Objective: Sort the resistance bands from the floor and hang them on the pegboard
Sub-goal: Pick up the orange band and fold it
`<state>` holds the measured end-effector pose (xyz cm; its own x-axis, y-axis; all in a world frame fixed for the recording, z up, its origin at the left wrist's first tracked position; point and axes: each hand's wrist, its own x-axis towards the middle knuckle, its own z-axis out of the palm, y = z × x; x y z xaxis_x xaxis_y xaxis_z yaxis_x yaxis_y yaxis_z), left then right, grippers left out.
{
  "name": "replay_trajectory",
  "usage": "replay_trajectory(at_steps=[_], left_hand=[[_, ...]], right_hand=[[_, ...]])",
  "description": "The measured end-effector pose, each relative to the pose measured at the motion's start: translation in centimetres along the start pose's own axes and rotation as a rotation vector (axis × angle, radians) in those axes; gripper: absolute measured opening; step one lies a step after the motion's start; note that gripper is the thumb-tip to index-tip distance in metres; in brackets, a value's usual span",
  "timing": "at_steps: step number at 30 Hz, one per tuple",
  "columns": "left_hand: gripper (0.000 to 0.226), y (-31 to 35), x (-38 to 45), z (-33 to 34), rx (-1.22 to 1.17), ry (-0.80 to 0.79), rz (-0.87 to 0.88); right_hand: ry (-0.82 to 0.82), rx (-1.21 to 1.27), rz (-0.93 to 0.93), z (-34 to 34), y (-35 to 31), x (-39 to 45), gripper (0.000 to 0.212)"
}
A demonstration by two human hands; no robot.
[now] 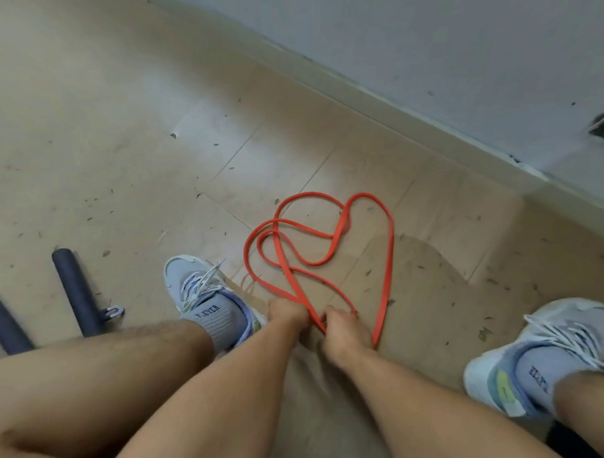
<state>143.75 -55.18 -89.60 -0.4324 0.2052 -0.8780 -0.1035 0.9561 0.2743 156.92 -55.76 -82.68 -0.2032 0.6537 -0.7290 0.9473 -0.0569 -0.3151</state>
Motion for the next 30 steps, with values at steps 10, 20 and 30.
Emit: replay_trajectory(at_steps=[10, 20, 30], left_hand=[[0.032, 6.4, -8.4, 1.2, 0.018, -0.11, 0.425], [0.023, 17.2, -18.1, -5.8, 0.16, 0.116, 0.792], [0.009, 25.9, -32.9, -12.1, 0.946, 0.183, 1.456]], right_hand=[[0.208, 0.537, 0.06, -5.0, 1.3, -0.3, 0.024], [0.686, 0.431, -0.053, -18.0, 2.0, -4.8, 0.011], [0.151, -0.256, 0.02, -36.1, 2.9, -13.8, 0.069]])
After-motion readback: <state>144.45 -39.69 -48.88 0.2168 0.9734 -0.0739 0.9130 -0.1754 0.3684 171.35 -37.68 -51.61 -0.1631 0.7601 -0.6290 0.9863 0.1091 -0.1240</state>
